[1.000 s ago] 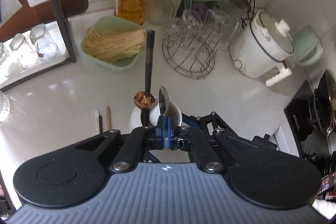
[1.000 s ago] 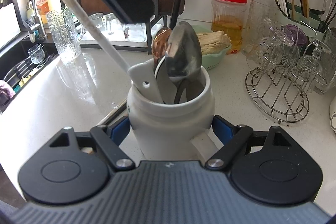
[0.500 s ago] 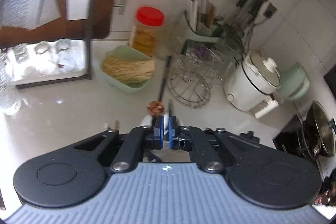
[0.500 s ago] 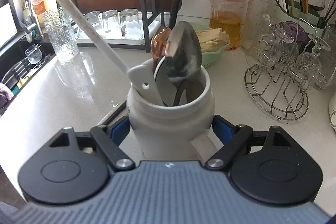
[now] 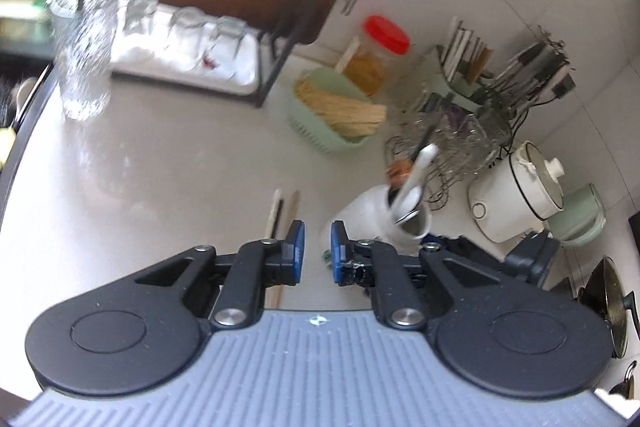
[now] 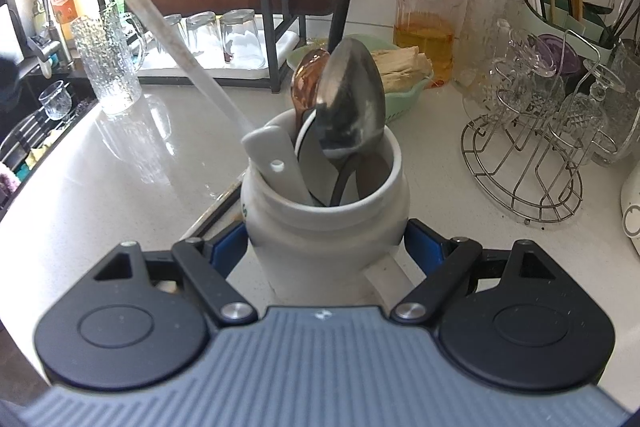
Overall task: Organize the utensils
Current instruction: 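Move the open left tool down to the chopsticks on the counter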
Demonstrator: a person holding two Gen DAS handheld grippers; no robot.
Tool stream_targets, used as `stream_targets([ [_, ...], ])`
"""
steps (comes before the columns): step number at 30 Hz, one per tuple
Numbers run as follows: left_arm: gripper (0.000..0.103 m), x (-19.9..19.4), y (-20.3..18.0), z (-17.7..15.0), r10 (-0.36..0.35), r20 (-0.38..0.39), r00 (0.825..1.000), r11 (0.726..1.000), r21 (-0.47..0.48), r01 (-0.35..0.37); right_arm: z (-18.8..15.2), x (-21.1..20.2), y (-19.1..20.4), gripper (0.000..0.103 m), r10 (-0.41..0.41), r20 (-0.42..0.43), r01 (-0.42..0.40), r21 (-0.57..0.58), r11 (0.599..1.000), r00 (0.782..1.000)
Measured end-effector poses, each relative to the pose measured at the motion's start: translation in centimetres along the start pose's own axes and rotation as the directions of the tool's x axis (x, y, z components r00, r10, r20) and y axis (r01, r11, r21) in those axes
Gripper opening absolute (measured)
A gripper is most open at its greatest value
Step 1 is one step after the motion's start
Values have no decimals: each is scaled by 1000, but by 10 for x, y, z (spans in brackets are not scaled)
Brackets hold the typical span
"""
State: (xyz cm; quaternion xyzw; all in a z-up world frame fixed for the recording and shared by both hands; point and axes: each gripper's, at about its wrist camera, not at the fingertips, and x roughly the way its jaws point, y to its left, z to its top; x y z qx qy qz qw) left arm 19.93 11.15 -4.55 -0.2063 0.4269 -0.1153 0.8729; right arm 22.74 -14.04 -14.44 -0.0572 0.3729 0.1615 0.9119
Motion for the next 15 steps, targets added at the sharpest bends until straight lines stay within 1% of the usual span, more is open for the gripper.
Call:
stream_targets([
  [6, 14, 29, 39, -22, 59, -43, 997, 997, -38, -60, 3, 1, 2, 87, -15, -21, 15, 8, 1000, 1000],
  [11, 14, 63, 72, -40, 37, -91, 995, 995, -85, -45, 3, 1, 3, 87, -21, -29, 21, -2, 1000, 999],
  [15, 14, 87, 81, -47, 36, -110, 993, 998, -56, -42, 2, 1, 4, 87, -25, -30, 25, -2, 1000, 999],
])
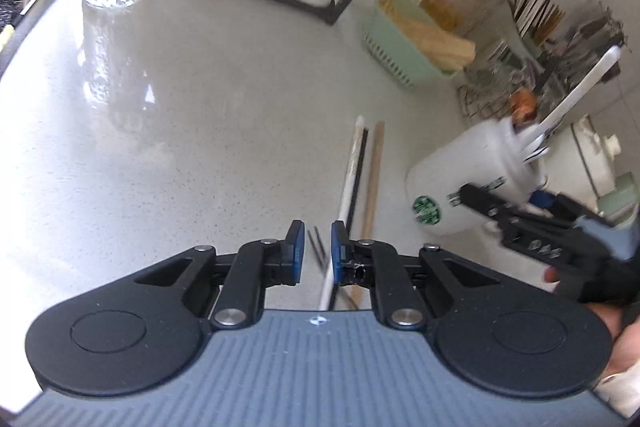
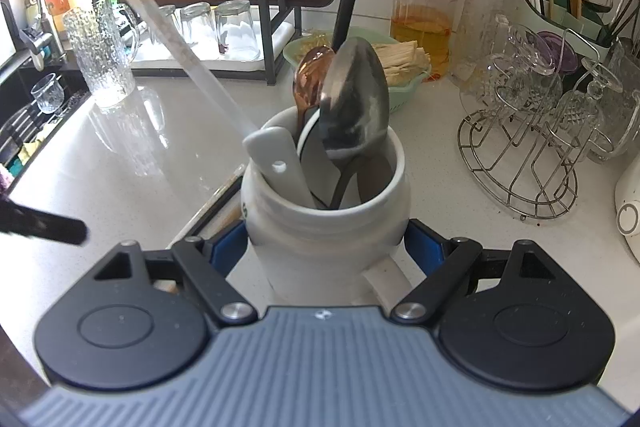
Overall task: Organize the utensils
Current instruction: 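Move the open left tool down to the chopsticks on the counter, then close the left tool on the white and black chopsticks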
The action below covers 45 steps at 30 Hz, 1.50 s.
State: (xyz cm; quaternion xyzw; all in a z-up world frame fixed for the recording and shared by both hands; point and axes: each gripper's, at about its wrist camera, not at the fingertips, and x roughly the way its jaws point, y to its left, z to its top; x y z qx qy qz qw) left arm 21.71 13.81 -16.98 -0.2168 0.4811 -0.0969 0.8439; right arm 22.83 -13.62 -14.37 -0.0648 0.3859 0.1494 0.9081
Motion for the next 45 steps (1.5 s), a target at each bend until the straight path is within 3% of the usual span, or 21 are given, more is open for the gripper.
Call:
stream_targets([
  [4, 15, 20, -3, -1, 27, -19, 999, 997, 72, -25, 0, 0, 1, 87, -13, 1, 13, 11, 1000, 1000],
  [13, 21, 36, 1, -6, -34, -13, 999, 992, 119, 35, 0, -1, 3, 87, -29, -8, 29, 15, 999, 1000],
  [22, 19, 41, 6, -2, -104, -51, 993, 994, 33, 106, 0, -1, 5, 87, -35, -7, 35, 15, 999, 999],
  [24, 10, 44, 7, -1, -109, -60, 992, 994, -3, 109, 0, -1, 4, 87, -33, -5, 34, 14, 999, 999],
  [34, 0, 47, -17, 2, -22, -23, 999, 1000, -4, 22, -2, -3, -2, 87, 11, 4, -11, 0, 1000, 1000],
  [45, 0, -1, -32, 16, 97, 100, 990, 995, -44, -93, -4, -2, -6, 87, 50, 37, -48, -37, 998, 998],
])
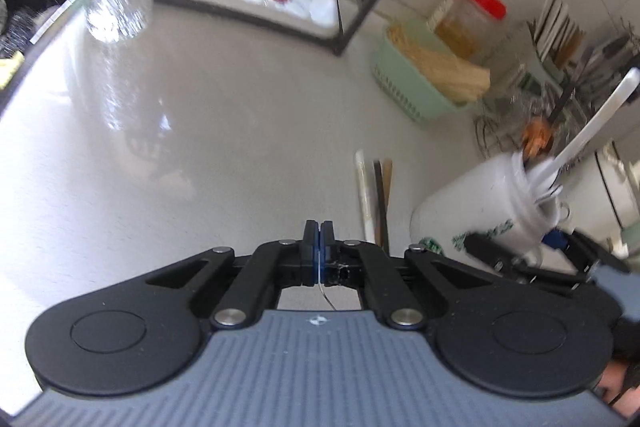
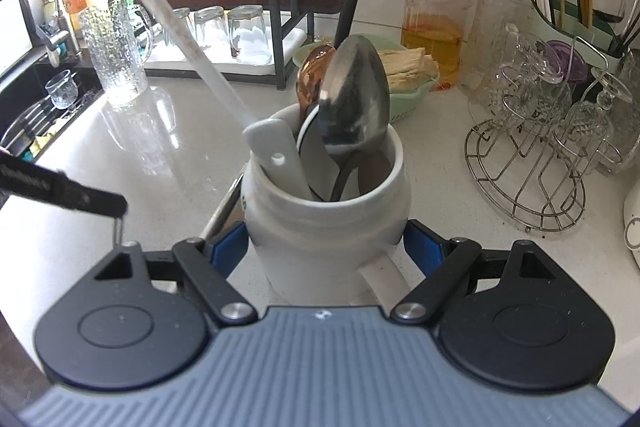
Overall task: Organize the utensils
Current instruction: 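Lift the chopsticks with the left tool toward the mug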
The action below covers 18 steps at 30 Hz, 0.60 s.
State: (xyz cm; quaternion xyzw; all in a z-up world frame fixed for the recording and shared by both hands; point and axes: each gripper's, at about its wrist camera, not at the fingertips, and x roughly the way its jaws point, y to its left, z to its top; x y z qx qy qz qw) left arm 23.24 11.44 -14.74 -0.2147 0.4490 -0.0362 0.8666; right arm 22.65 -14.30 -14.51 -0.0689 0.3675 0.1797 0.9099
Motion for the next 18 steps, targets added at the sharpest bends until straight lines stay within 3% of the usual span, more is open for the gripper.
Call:
stream_targets([
  [6, 0, -34, -15, 10, 40, 102, 994, 999, 9, -42, -3, -1, -1, 87, 10, 21, -9, -7, 1000, 1000],
  [18, 0, -80, -47, 16, 82, 229, 970, 994, 45, -95, -4, -2, -3, 86, 28, 37, -28, -21, 999, 999],
])
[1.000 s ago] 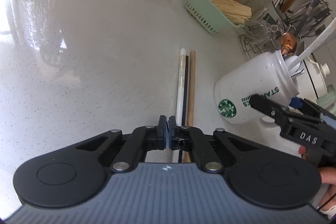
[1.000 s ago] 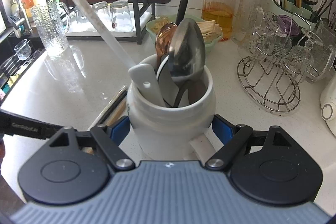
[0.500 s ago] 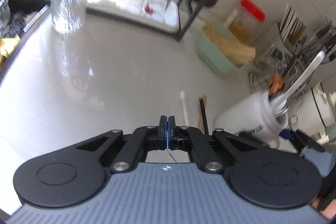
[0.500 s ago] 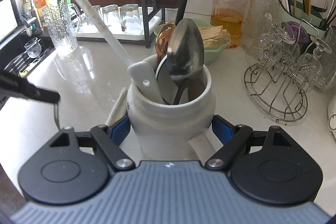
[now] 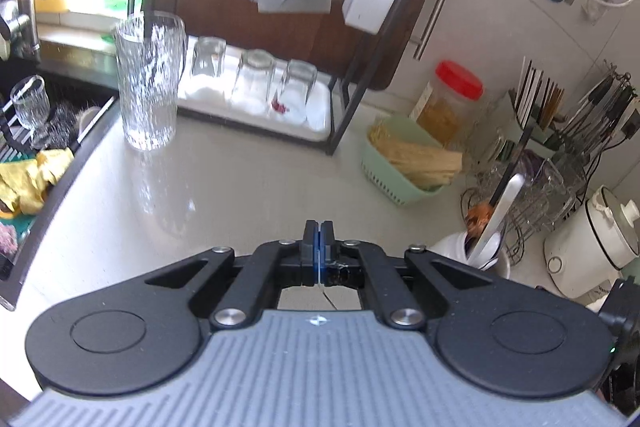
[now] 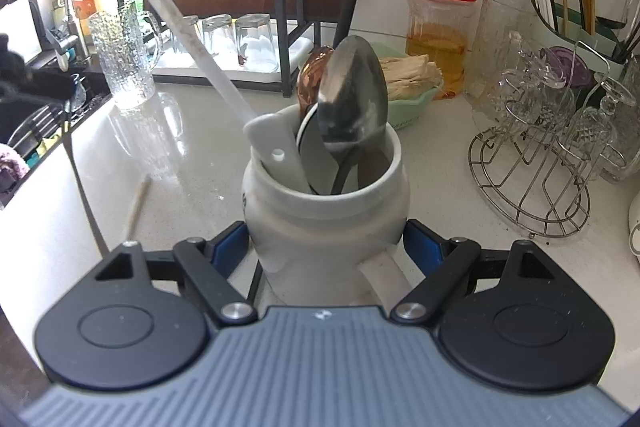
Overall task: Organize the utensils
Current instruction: 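Lift the chopsticks with the left tool toward the mug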
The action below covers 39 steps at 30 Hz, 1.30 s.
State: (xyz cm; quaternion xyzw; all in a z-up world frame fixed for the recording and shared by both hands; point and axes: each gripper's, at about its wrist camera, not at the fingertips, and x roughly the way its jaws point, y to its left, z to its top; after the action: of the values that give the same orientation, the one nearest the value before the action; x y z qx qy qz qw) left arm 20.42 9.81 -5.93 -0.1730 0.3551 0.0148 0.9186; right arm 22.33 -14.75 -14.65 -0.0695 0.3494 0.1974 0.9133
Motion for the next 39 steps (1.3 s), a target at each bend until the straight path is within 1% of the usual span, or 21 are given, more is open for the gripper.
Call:
stream_targets([
  [5, 0, -7, -6, 6, 5, 34, 999, 1000, 24, -6, -3, -1, 0, 86, 8, 16, -8, -5, 1000, 1000],
  [11, 0, -9, -4, 14, 18, 65, 998, 999, 41, -20, -2, 1, -1, 86, 16, 23, -16, -16, 1000, 1000],
  [17, 0, 0, 8, 24, 12, 61, 998, 1000, 16, -13, -1, 3, -2, 86, 26, 28, -26, -26, 999, 999],
  [19, 0, -2, 9, 31, -2, 65, 998, 1000, 19, 0, 0, 3, -2, 86, 23, 25, -22, -22, 1000, 999],
  [22, 0, -5, 4, 45, -17, 81, 997, 998, 57, 12, 0, 4, -1, 86, 13, 25, -13, -11, 1000, 1000],
  [26, 0, -14, -6, 69, -66, 96, 993, 992, 112, 55, 0, 4, 3, 86, -7, 24, 7, 4, 1000, 1000],
  [33, 0, -28, -36, 107, -159, 130, 979, 965, 232, 126, 0, 5, 6, 86, -35, 25, 34, 27, 999, 999],
  [39, 0, -34, -60, 127, -215, 144, 966, 940, 299, 165, 1, 6, 7, 86, -40, 16, 39, 32, 999, 999],
])
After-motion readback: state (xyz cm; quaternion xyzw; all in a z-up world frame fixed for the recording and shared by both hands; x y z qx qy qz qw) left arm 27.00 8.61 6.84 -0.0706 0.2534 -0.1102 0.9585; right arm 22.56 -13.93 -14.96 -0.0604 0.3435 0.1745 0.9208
